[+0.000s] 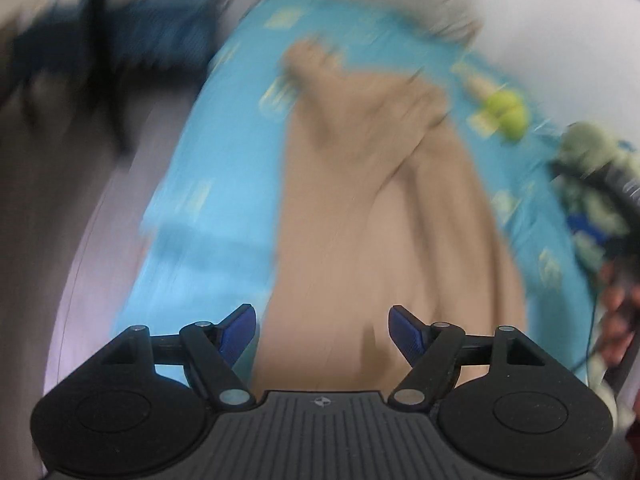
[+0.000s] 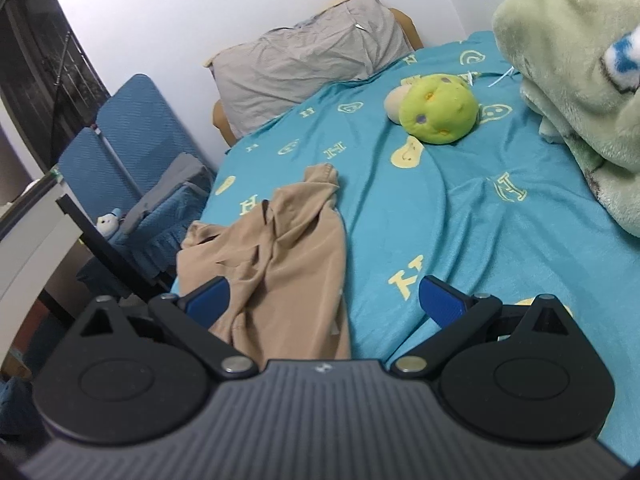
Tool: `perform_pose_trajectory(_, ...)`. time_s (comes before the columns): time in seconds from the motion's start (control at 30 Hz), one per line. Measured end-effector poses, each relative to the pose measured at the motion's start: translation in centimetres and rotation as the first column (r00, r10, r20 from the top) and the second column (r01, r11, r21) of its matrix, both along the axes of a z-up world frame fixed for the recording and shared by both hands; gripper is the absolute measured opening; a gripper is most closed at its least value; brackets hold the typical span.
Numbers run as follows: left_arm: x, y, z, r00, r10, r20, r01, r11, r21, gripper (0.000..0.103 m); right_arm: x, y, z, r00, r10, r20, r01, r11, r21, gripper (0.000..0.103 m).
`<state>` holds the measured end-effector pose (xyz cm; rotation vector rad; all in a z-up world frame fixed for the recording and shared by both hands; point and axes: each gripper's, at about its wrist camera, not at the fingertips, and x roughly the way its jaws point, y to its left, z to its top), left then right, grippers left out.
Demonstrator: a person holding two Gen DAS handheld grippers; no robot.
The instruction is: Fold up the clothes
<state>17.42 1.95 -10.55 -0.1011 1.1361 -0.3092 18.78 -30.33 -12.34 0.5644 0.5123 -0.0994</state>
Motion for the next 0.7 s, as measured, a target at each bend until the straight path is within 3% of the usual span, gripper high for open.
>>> perform_pose_trajectory(0.07,-1.1,2.1,-0.9,0.993,0.065,-0.097,-0.067,0.997,-0.024,0.075,-1.0,0.2,0.7,1.0,0.008,0.01,-0.008,1.0,0.003,0.103)
perform_pose_trajectory(0.17,-2.6,5.1,-2.1,0.963,0.146,-0.226,-0.16,0.986,-0.045,0.071,-3.5,0.5,2.3,0.999,0.029,0.042,-0.029,1.0,-0.005,0.103)
perform_pose_trajectory(0.33,-4.4,6.7,-2.0,0.949,0.148,-0.277,-0.157,0.988,-0.008,0.065,-8.6,0.8,4.2,0.999,-0.007,0.049,0.007,1.0,-0.014,0.103)
perform_pose_trajectory(0.4,-5.0,6.4,-2.3,0.945,0.144,-0.293,-0.137,0.99,0.045,0.051,-10.0,0.8,4.2,0.999,-0.027,0.043,0.027,1.0,0.008,0.103)
perform_pose_trajectory(0.53,-6.4,4.7,-1.7,0.959,0.084,-0.271,-0.047,0.989,0.142,0.021,-10.6,1.5,3.7,1.0,-0.008,0.022,0.007,1.0,0.023,0.103)
perform_pose_trajectory(0.57,-6.8,4.0,-1.4,0.965,0.055,-0.256,-0.012,0.986,0.168,0.009,-10.5,1.8,3.5,1.0,0.002,0.021,-0.002,1.0,0.024,0.103)
perform_pose_trajectory(0.6,-7.2,3.4,-1.0,0.971,0.026,-0.237,0.021,0.981,0.192,0.004,-10.3,2.1,3.3,1.0,0.013,0.02,-0.013,1.0,0.027,0.102)
perform_pose_trajectory(0.7,-9.0,1.9,1.1,0.988,-0.067,-0.138,0.098,0.968,0.23,0.002,-9.5,2.7,2.4,0.997,0.07,0.025,-0.072,0.994,0.082,0.096)
